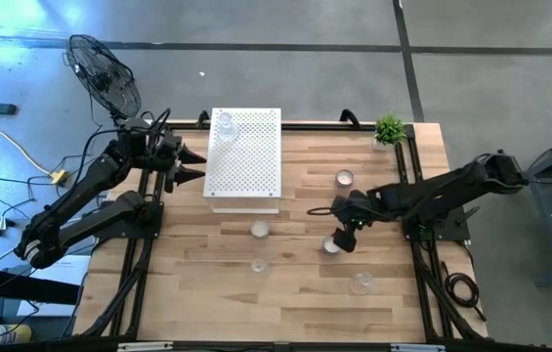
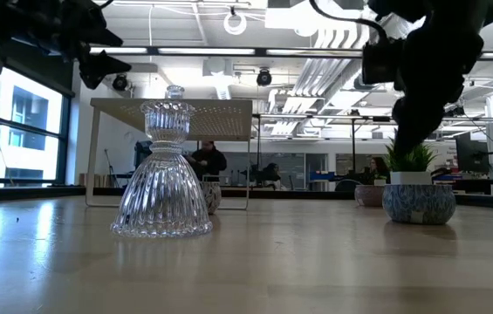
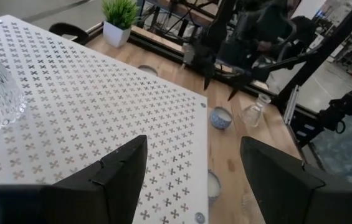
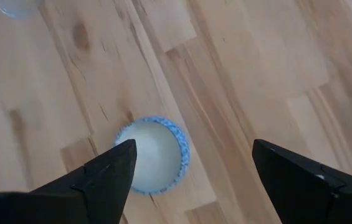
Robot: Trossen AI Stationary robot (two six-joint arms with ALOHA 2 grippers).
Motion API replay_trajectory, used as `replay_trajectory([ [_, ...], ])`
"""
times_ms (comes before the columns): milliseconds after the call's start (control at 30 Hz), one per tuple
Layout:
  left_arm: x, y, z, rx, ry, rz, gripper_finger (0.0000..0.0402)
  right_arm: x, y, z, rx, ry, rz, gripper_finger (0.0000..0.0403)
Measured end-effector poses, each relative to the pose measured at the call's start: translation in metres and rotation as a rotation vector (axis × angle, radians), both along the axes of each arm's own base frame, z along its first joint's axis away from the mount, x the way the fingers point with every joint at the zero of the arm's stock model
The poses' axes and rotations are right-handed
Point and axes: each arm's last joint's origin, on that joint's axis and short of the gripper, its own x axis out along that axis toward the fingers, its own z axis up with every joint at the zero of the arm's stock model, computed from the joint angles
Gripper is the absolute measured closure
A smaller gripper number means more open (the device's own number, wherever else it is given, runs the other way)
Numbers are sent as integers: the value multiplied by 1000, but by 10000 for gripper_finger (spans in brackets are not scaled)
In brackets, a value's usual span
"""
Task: Pick & Place candle stick holders
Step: Put the blue candle on the shelf
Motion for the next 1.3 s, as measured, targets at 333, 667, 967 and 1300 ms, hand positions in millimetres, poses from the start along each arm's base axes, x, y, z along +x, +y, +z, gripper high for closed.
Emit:
replay_trajectory([
  [333, 0, -1, 0, -28, -7, -16, 149, 9, 7, -28, 21, 131, 16, 87],
  [667, 0, -1, 0, -50, -6, -9, 149, 10, 8, -30, 28, 134, 14, 87],
  [967, 0, -1, 0, -54, -6, -8, 149, 10, 7, -30, 24, 140, 9, 101],
  [1300, 0, -1, 0, -54, -6, -9, 149, 10, 7, -30, 36, 142, -7, 165],
])
